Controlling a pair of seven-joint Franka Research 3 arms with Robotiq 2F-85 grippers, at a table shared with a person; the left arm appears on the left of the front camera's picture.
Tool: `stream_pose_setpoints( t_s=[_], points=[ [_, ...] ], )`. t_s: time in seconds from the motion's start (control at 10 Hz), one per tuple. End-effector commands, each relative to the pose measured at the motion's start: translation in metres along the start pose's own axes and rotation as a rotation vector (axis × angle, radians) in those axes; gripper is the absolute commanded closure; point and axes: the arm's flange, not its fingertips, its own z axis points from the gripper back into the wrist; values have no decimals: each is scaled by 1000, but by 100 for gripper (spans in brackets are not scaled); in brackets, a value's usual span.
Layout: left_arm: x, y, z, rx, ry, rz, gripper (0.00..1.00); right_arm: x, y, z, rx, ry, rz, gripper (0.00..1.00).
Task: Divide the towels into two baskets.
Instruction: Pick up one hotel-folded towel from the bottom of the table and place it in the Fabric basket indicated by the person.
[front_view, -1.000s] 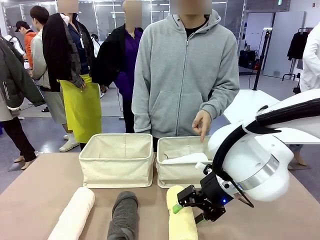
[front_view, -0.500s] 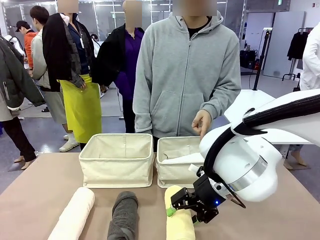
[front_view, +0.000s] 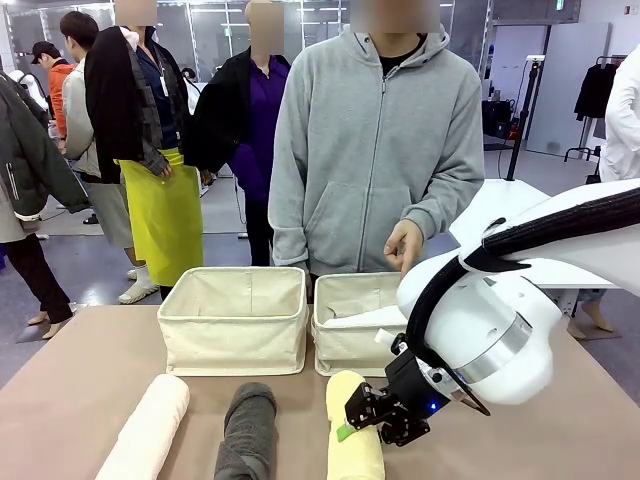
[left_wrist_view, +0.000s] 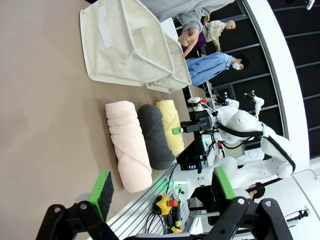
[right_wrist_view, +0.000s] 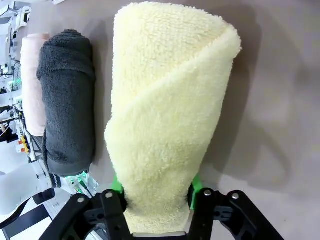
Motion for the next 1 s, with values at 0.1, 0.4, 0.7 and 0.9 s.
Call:
stream_pose_setpoints(
  t_s=[0.1,0.4,0.7,0.9],
  points=[
    [0,-2,3,-9,-9,-4,0,-2,1,-8,-16,-18,16,75],
    [0,-2,3,-9,-9,-4,0,-2,35,41,-84,28,194,72],
    [0,-2,3,-9,-9,-4,0,0,71,90,-227,64,356,72],
    [0,-2,3,-9,-9,-4,0,8,85,108,-347,194,587,72]
  ],
)
